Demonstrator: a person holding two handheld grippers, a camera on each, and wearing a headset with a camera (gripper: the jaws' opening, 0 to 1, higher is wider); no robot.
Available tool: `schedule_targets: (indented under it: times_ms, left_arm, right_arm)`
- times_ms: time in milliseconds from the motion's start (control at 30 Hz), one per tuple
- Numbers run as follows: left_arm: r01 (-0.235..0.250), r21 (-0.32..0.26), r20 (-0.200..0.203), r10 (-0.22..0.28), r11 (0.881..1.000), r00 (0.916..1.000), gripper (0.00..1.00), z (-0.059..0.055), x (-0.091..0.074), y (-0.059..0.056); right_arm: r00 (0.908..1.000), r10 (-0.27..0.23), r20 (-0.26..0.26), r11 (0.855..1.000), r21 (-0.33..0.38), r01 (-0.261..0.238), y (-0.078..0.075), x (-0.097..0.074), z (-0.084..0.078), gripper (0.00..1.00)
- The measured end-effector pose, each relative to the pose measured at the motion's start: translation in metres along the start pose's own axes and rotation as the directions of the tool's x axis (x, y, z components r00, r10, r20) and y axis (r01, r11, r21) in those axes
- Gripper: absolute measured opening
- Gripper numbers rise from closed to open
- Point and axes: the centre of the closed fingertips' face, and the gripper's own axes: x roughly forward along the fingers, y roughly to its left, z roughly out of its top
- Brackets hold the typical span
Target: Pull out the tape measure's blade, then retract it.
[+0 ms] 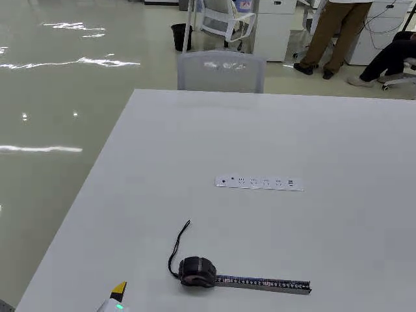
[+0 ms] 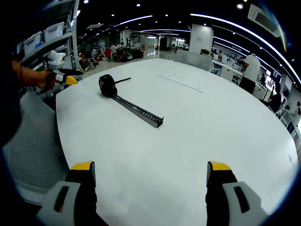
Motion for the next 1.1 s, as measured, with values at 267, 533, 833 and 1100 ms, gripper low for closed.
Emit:
schedule_targets:
  times_ms: [267,533,833,1100]
  left_arm:
    - [-0.029,0.02,0.043,0.028,0.999,0.9987,0.99,0.016,0.015,-0.009]
    - [-0.03,0.012,0.046,0.03,0.999,0.9985,0.99,0.023,0.033,-0.015]
    - [-0.054,0.015,0.052,0.053,0.998,0.9972,0.99,0.023,0.048,-0.017]
    - [-0.101,-0.025,0.066,0.103,0.995,0.9925,0.99,0.027,0.064,-0.016]
  right_arm:
    - [0.9998,0.019,0.004,0.999,-0.034,-0.019,-0.006,0.013,0.015,1.0]
    - [0.9988,0.046,-0.015,0.996,-0.081,-0.047,-0.005,0.027,0.027,0.98]
    - [0.9971,0.069,-0.031,0.989,-0.126,-0.072,-0.01,0.039,0.037,0.94]
    - [0.9939,0.096,-0.055,0.976,-0.19,-0.104,-0.015,0.05,0.05,0.9]
